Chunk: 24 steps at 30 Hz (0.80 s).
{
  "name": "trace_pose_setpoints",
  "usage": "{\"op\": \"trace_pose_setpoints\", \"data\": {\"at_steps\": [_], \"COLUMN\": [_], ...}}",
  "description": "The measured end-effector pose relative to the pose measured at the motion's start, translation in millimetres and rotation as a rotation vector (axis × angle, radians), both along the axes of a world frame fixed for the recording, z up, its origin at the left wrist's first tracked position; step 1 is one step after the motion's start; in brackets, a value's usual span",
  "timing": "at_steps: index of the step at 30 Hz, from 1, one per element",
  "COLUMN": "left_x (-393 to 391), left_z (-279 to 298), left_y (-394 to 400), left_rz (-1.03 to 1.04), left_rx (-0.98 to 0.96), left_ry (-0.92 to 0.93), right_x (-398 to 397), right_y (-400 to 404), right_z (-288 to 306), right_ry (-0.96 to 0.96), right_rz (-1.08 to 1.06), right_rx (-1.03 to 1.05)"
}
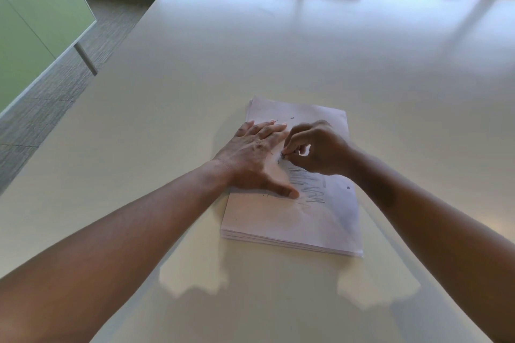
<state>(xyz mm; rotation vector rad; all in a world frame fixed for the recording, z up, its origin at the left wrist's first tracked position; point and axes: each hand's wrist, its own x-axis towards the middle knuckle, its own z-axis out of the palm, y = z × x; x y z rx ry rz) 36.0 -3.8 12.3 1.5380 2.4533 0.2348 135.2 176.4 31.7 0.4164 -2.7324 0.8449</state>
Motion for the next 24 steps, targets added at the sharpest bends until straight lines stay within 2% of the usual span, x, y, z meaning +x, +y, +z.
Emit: {"op": "trace_pose_setpoints", "data": {"at_steps": [7, 13, 19, 24], "left_x": [1, 1, 2, 2], "left_z": [-1, -2, -1, 0], "left_y": [-1, 0, -2, 0], "left_rz": [0.007, 0.0, 0.009, -0.001], "left_rx": [0.013, 0.029, 0.019, 0.046], "left_ry": [-0.002, -0.007, -0.005, -0.004], "right_x": [15, -2, 4, -7], "right_y": [5, -11, 2, -13], "right_z": [6, -2, 4, 4], "right_ry": [-0.167, 0.019, -0.028, 0.045], "right_rz": [0.143, 0.121, 0.218, 0.226], "right_rx": [0.014, 0.021, 0.083, 0.065]}}
